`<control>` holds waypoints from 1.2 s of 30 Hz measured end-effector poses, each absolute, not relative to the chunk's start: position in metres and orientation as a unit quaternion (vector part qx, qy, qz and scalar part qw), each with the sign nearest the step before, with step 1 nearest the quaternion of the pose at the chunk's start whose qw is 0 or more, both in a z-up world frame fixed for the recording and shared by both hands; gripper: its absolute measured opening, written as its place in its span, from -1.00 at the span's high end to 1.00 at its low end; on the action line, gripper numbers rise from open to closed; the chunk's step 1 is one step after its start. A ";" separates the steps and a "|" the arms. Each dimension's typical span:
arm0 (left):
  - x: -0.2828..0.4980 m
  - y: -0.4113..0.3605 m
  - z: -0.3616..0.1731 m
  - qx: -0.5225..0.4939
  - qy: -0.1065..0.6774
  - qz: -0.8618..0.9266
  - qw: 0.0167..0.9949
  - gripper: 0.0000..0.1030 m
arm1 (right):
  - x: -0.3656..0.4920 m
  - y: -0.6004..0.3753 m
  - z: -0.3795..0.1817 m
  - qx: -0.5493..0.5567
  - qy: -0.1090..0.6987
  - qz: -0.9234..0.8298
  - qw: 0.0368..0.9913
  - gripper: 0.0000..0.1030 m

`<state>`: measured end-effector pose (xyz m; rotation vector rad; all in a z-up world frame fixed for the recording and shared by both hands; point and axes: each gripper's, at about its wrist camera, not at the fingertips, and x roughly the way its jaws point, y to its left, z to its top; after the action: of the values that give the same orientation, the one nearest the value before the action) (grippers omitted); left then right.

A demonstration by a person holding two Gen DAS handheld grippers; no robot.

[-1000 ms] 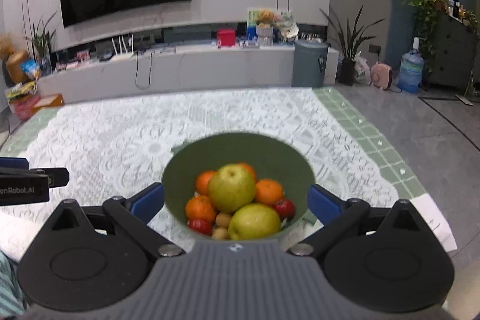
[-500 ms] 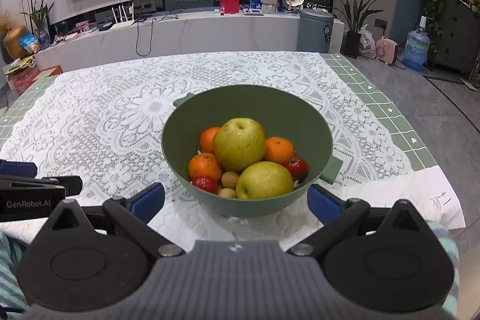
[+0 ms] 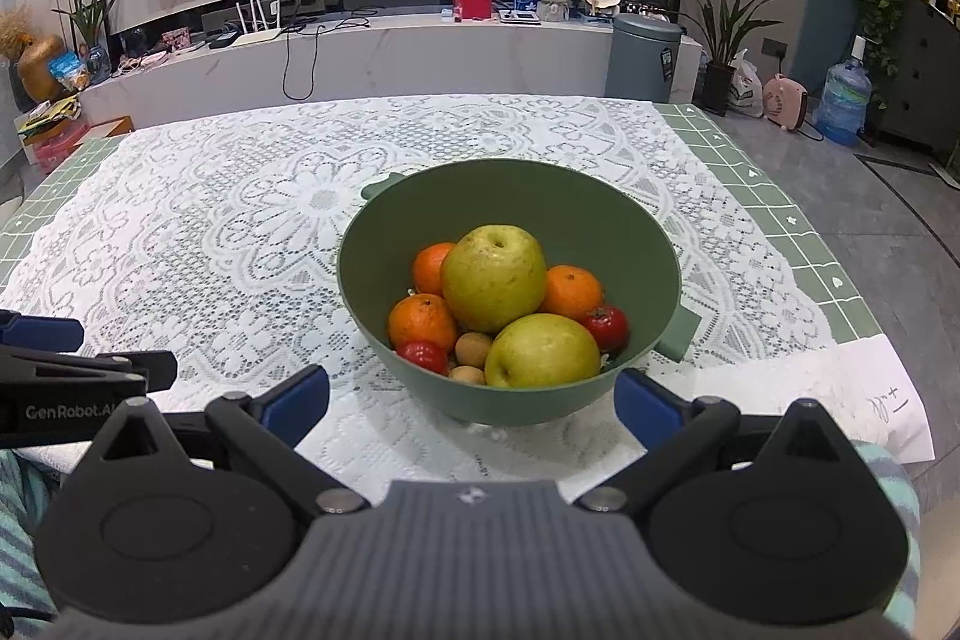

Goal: Organize fruits

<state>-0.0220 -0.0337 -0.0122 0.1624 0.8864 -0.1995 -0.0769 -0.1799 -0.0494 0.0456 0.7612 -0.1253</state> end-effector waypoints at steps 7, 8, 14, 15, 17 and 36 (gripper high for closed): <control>-0.022 -0.030 -0.013 0.071 0.430 -0.097 0.895 -0.69 | -0.075 -0.178 -0.049 0.018 0.373 -0.059 0.926 -0.90; -0.022 -0.030 -0.013 0.070 0.430 -0.097 0.895 -0.69 | -0.075 -0.177 -0.049 0.017 0.373 -0.058 0.926 -0.90; -0.022 -0.029 -0.014 0.068 0.432 -0.099 0.894 -0.69 | -0.075 -0.177 -0.050 0.016 0.374 -0.058 0.925 -0.90; -0.022 -0.029 -0.014 0.068 0.432 -0.099 0.894 -0.69 | -0.075 -0.177 -0.050 0.016 0.374 -0.058 0.925 -0.90; -0.022 -0.029 -0.014 0.068 0.432 -0.099 0.894 -0.69 | -0.075 -0.177 -0.050 0.016 0.374 -0.058 0.925 -0.90; -0.023 -0.029 -0.014 0.068 0.431 -0.100 0.894 -0.69 | -0.075 -0.176 -0.053 0.019 0.379 -0.054 0.923 -0.90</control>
<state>-0.0226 -0.0290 -0.0139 0.1419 0.8946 -0.2067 -0.0755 -0.1761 -0.0532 0.0392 0.7786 -0.1114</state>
